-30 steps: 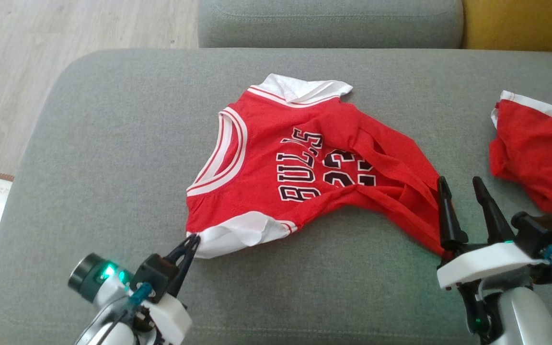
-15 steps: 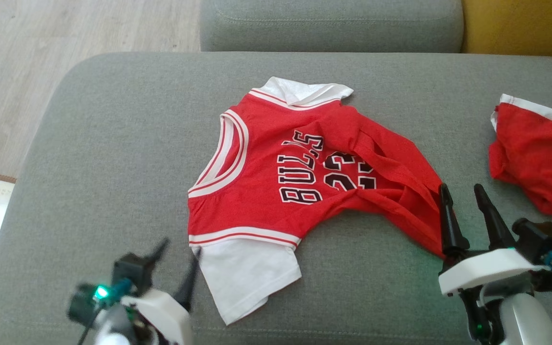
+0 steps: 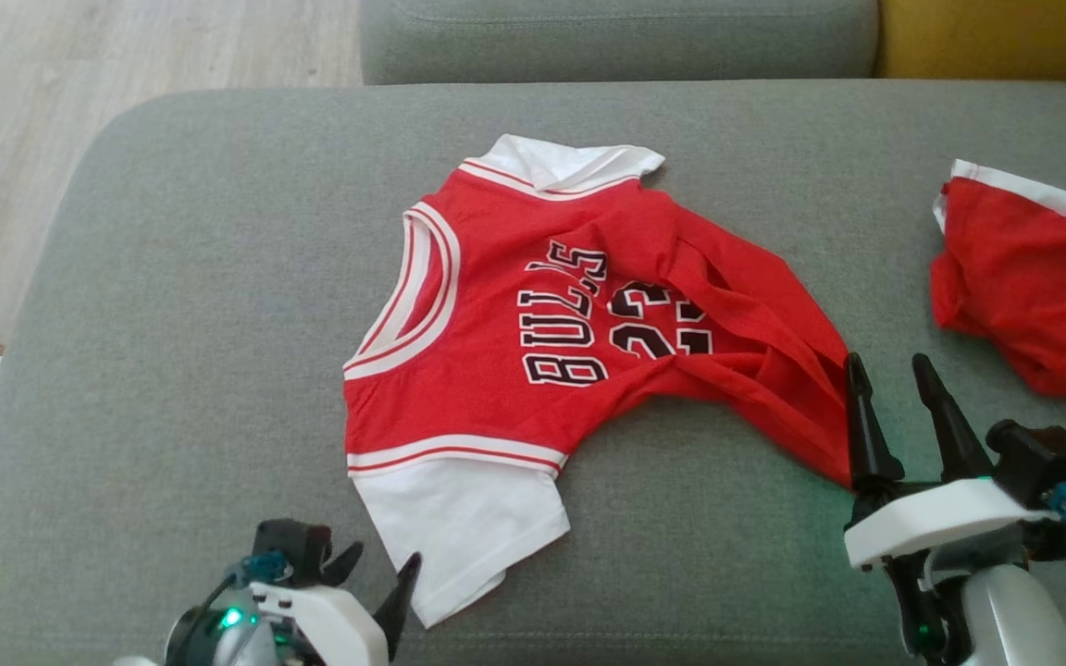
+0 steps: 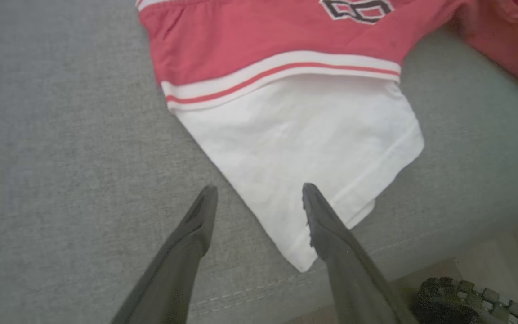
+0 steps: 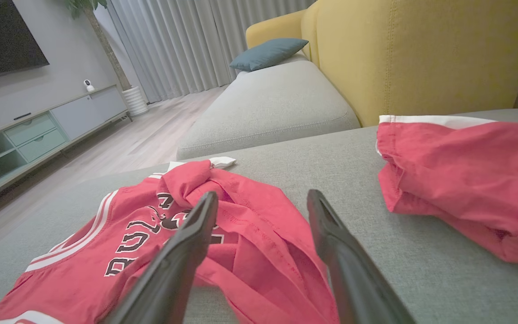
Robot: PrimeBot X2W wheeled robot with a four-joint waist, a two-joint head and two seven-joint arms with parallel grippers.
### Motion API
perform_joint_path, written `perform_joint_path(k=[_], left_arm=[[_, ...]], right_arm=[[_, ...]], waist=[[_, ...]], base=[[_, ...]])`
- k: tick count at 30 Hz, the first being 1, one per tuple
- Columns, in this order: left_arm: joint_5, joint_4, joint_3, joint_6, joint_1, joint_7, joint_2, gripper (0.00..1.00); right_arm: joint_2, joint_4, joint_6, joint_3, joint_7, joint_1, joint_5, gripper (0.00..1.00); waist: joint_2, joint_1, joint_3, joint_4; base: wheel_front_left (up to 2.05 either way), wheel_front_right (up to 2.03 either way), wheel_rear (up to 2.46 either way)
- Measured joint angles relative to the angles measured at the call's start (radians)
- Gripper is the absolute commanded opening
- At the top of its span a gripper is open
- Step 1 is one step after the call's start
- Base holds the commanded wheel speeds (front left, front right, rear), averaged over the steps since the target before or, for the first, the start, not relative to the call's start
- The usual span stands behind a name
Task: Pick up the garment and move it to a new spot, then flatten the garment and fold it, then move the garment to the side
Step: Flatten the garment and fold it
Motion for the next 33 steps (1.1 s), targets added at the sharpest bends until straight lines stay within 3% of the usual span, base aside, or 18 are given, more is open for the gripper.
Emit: perform_joint_path(k=[4,13,29,30,31,32,33], left_arm=[[-0.023,0.034,0.008,0.019,-0.004,0.039,-0.004,1.0],[-0.093,0.06,0.006,-0.001,-0.031,0.127,-0.02,1.0],[-0.13,0.111,0.01,-0.015,-0.085,0.157,-0.028,1.0],[-0.132,0.114,0.01,-0.018,-0.091,0.158,-0.028,0.5],[-0.135,0.118,0.01,-0.018,-0.095,0.158,-0.028,0.08],[-0.137,0.123,0.013,-0.018,-0.101,0.157,-0.027,0.0],[-0.137,0.13,0.021,-0.018,-0.11,0.153,-0.026,0.0]], right_arm=[[0.0,0.0,0.0,0.003,-0.002,-0.002,0.0,1.0],[0.0,-0.002,0.0,0.006,-0.007,-0.021,0.0,1.0],[0.0,-0.026,0.0,0.005,-0.007,-0.041,-0.005,1.0],[0.0,-0.029,0.0,0.005,-0.007,-0.042,-0.005,1.0],[0.0,-0.031,0.0,0.004,-0.007,-0.042,-0.005,1.0],[0.0,-0.031,0.0,0.002,-0.007,-0.042,-0.005,1.0],[0.0,-0.031,0.0,0.0,-0.007,-0.042,-0.005,1.0]], waist=[[0.0,0.0,0.007,-0.012],[0.0,0.0,0.026,-0.032],[0.0,0.0,0.066,-0.059],[0.0,0.0,0.069,-0.06],[0.0,0.0,0.072,-0.061],[0.0,0.0,0.075,-0.062],[0.0,0.0,0.077,-0.063]], base=[[0.0,0.0,0.0],[0.0,0.0,0.0],[0.0,0.0,0.0],[0.0,0.0,0.0],[0.0,0.0,0.0],[0.0,0.0,0.0],[0.0,0.0,0.0]])
